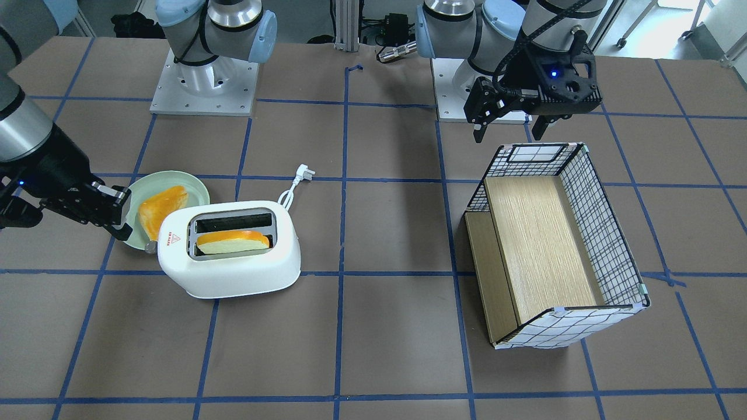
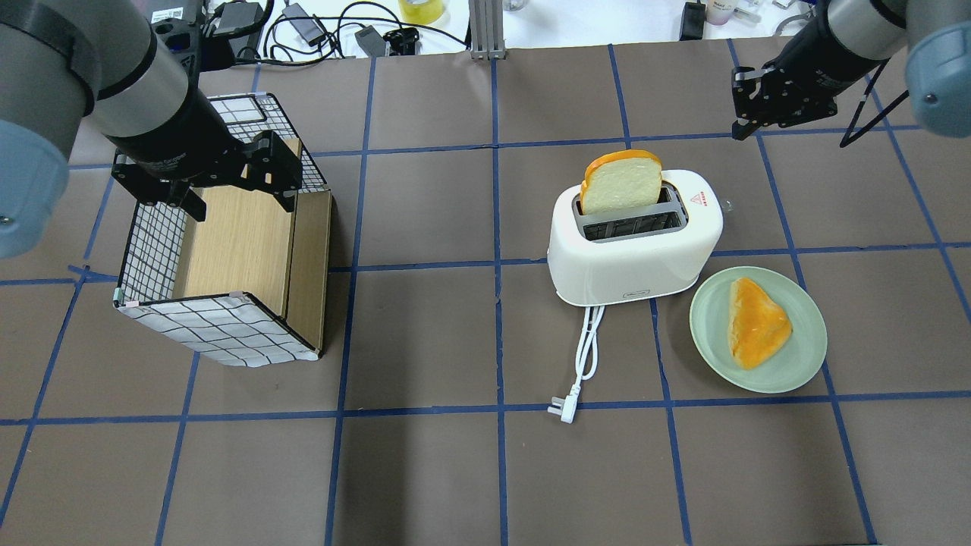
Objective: Press toaster with right arm
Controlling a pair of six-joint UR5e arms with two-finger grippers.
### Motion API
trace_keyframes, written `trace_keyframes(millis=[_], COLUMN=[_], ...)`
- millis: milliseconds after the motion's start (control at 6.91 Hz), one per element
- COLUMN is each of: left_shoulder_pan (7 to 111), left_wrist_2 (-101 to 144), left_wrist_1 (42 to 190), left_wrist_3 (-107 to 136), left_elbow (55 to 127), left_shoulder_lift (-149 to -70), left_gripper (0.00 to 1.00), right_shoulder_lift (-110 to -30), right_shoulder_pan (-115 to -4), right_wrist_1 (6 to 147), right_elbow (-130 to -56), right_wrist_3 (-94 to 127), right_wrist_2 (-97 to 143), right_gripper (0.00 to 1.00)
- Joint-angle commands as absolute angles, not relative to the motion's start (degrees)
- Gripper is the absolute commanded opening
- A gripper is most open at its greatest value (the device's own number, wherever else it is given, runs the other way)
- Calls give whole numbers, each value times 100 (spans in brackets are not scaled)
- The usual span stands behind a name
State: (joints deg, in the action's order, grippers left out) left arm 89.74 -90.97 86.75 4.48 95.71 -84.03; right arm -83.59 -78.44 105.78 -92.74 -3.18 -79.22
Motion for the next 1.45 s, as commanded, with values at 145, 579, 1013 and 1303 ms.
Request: trace_keyframes(millis=[145, 579, 1013, 1303], left_shoulder_pan=[8974, 8974, 8974, 8974], left_wrist_2=[-9097, -9105, -9105, -9105], left_wrist_1=[8675, 8675, 8675, 8675], left_wrist_3=[448, 448, 448, 448], left_elbow=[9571, 9571, 9571, 9571], left_shoulder_lift=[-8402, -8402, -8402, -8402], left_gripper=[100, 100, 100, 100], right_shoulder_lift=[-8631, -8614, -8631, -8631], right_shoulder_pan=[-8734, -8895, -8895, -8895], right_wrist_1=[9260, 8281, 8279, 8279], right_elbow=[-8415, -7963, -7998, -8007], right_wrist_3=[462, 501, 422, 404], right_wrist_2=[-9034, -9202, -9176, -9184], right_gripper=[0, 13, 100, 100])
